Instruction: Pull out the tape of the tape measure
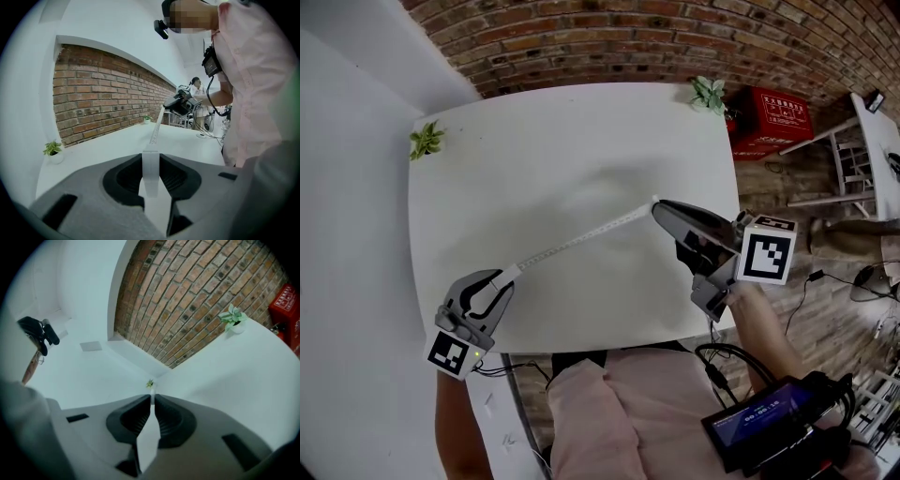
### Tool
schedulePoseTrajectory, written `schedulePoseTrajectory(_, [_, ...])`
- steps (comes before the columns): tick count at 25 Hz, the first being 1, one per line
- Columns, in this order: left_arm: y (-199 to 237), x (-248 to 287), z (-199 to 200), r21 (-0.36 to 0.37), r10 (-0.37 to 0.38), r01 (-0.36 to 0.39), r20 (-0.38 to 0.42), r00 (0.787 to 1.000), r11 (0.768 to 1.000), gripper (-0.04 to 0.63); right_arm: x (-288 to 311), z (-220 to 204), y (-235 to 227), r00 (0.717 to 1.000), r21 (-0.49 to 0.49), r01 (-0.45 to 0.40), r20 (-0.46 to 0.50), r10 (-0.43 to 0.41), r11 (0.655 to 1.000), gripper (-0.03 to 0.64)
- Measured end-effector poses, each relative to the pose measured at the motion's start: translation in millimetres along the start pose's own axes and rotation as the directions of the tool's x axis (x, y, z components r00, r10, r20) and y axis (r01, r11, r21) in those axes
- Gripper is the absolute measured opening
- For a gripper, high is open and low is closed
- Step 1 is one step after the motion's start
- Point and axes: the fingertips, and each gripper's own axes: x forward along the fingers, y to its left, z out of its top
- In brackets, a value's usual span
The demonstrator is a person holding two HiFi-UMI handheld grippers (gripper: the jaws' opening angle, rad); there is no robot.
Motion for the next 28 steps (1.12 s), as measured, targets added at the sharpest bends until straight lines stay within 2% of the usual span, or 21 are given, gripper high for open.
schedulePoseTrajectory(28, [9.9, 32.2, -46.7, -0.016, -0.064, 0.062, -0.102, 0.993, 0.998, 0.103, 20.1, -50.4, -79.9, 0.994, 0.090, 0.108, -0.035, -0.105, 0.990, 0.035])
